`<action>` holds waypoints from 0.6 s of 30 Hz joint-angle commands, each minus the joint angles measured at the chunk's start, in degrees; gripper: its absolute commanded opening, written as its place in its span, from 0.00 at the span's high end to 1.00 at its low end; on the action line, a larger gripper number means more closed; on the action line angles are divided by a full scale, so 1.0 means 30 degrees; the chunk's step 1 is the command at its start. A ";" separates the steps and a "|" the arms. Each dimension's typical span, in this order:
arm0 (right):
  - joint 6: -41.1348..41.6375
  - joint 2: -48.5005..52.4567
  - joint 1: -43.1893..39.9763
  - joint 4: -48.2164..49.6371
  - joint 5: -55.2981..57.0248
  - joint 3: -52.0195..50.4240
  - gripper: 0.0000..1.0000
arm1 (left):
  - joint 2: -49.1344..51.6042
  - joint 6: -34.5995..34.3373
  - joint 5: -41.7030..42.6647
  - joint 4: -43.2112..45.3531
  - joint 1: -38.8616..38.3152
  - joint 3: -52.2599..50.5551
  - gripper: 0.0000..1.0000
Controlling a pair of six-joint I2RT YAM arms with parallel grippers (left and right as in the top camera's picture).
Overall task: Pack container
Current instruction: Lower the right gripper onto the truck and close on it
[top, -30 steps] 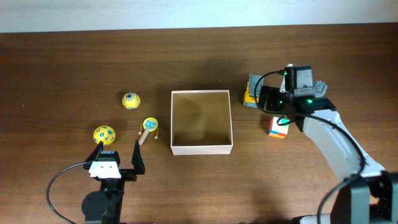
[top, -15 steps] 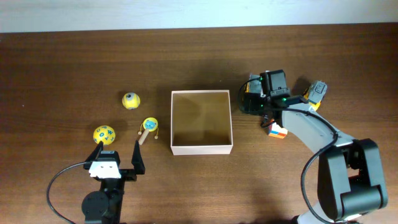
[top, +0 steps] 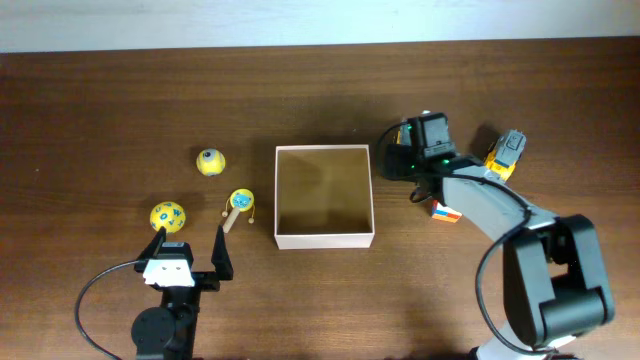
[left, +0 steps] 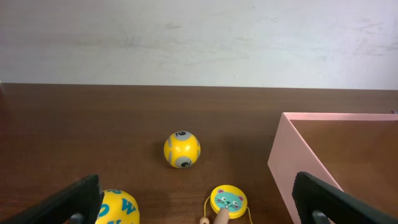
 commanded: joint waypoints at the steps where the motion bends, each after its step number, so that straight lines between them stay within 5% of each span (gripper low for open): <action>1: 0.0299 0.0663 0.0597 0.0342 0.0423 0.0277 0.01 | -0.0131 0.0299 0.0270 0.0029 0.0095 -0.0138 0.01; 18: 0.0648 0.0940 0.0335 0.1530 0.0852 0.0554 0.01 | -0.0131 0.0299 0.0270 0.0029 0.0095 -0.0138 0.01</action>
